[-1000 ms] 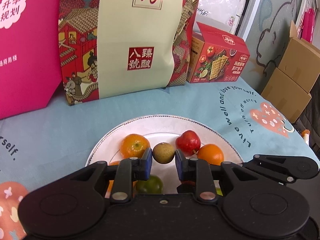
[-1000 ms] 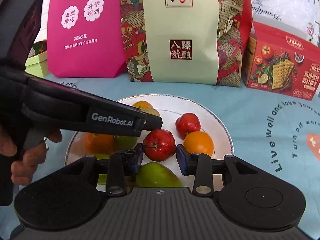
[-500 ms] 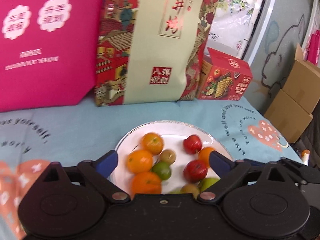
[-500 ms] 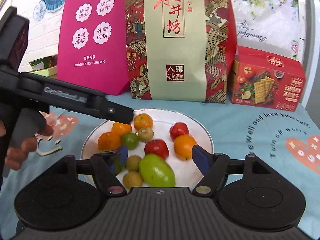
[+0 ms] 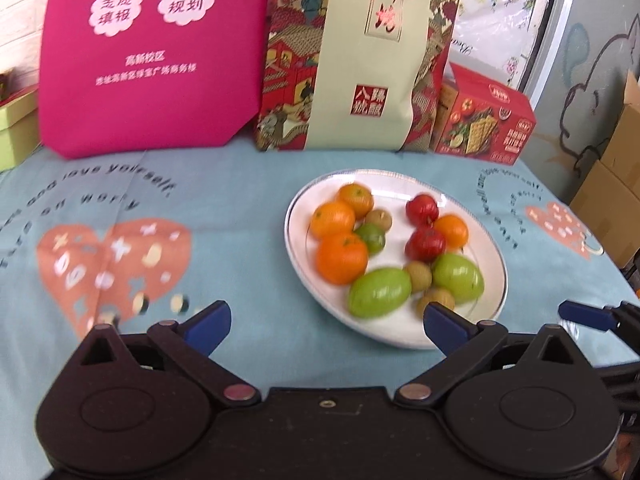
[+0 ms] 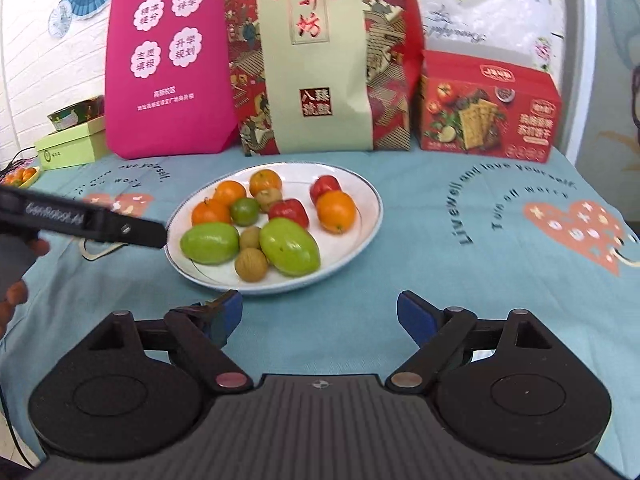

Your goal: Organize fruits

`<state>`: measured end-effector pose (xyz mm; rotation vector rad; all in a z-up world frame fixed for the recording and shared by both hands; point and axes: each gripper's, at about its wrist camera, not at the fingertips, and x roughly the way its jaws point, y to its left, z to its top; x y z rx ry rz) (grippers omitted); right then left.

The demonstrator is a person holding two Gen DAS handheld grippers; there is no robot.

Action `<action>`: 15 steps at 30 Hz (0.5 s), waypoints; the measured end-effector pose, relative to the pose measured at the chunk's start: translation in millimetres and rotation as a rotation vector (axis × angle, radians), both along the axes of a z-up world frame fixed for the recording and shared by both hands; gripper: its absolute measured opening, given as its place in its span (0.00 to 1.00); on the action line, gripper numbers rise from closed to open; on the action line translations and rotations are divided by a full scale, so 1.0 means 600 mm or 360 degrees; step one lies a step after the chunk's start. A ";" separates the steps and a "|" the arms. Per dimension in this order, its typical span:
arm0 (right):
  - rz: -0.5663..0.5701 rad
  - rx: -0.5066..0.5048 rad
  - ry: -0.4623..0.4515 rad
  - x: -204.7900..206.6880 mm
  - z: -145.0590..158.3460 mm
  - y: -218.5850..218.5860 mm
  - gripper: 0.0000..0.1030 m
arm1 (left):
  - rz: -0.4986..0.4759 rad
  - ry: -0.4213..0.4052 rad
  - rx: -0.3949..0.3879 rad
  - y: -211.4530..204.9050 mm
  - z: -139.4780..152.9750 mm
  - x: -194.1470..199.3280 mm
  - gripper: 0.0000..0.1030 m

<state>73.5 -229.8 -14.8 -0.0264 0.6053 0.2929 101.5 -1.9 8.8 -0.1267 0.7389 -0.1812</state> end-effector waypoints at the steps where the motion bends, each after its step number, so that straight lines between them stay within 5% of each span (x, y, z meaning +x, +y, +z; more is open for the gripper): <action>1: -0.0018 -0.0001 0.0006 -0.002 0.000 -0.002 1.00 | 0.0005 0.0011 0.0012 -0.002 -0.002 -0.006 1.00; 15: -0.0107 -0.0029 -0.0006 -0.038 0.010 -0.017 1.00 | -0.0006 -0.0001 0.0111 -0.030 0.004 -0.057 1.00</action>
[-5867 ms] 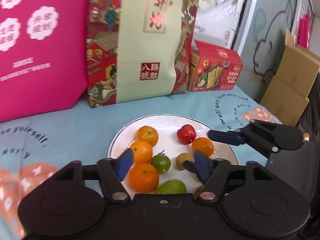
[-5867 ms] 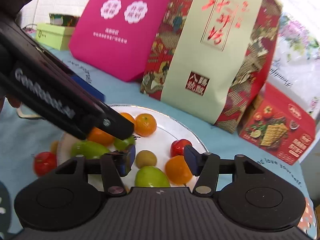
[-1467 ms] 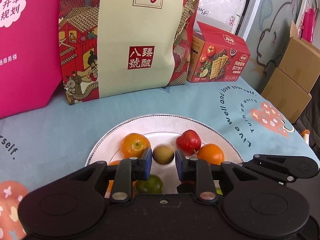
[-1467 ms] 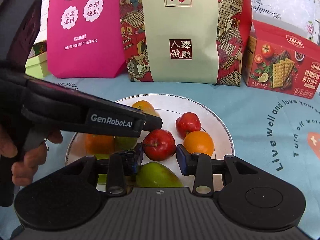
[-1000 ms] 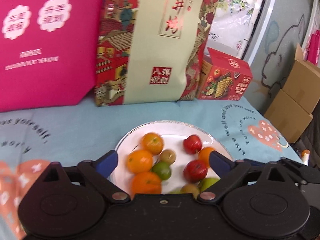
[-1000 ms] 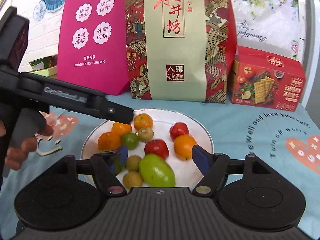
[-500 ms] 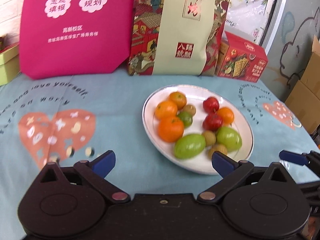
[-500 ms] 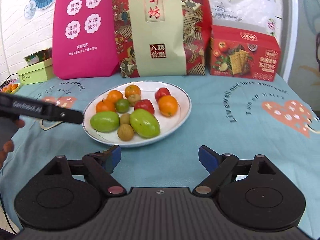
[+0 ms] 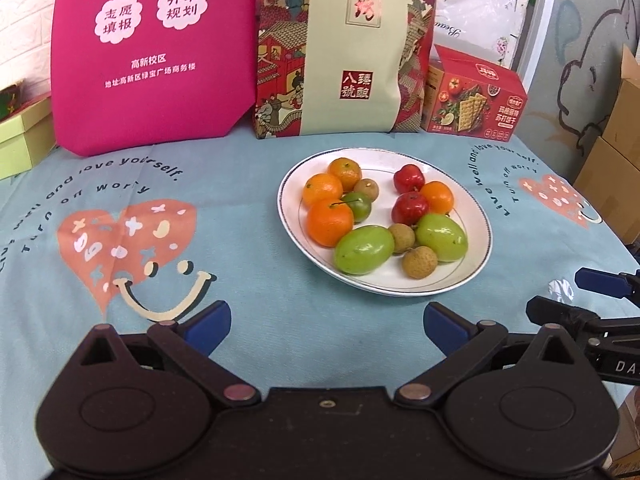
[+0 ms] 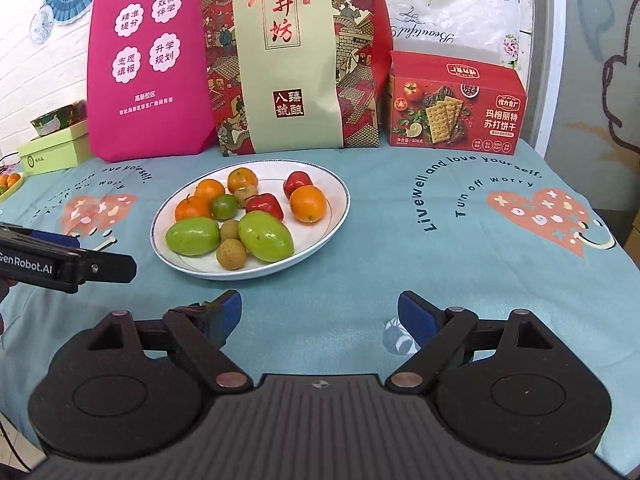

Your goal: Organize fruits

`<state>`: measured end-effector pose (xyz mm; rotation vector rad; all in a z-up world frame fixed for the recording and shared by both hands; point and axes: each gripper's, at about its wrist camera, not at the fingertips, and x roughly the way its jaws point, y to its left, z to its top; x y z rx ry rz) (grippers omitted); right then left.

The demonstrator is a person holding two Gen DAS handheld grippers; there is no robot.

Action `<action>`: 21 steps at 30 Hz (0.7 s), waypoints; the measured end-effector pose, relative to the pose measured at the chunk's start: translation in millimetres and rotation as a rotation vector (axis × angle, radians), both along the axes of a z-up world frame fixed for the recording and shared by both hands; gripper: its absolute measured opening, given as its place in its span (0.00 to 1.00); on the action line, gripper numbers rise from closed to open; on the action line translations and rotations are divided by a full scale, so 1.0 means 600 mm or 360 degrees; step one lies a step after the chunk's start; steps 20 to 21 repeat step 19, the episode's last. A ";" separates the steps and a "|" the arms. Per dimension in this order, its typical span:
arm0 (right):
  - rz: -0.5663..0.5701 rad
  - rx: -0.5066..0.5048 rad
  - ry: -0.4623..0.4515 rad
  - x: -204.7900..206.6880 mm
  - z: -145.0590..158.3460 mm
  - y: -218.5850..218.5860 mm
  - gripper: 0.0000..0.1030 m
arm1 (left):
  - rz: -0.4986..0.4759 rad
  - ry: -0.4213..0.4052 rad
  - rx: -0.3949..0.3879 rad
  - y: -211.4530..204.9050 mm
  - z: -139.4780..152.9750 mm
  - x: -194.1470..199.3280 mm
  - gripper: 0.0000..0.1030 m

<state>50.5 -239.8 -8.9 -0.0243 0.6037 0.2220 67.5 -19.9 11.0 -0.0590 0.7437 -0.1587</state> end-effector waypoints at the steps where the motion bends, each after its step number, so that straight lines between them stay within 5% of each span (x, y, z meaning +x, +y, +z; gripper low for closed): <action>1: 0.0001 -0.0002 -0.0001 -0.002 0.000 0.000 1.00 | -0.0003 -0.0003 0.0007 -0.002 0.001 -0.002 1.00; 21: -0.0007 -0.0007 -0.0011 -0.011 0.004 -0.005 1.00 | 0.0014 -0.0035 0.0033 -0.006 0.008 -0.014 1.00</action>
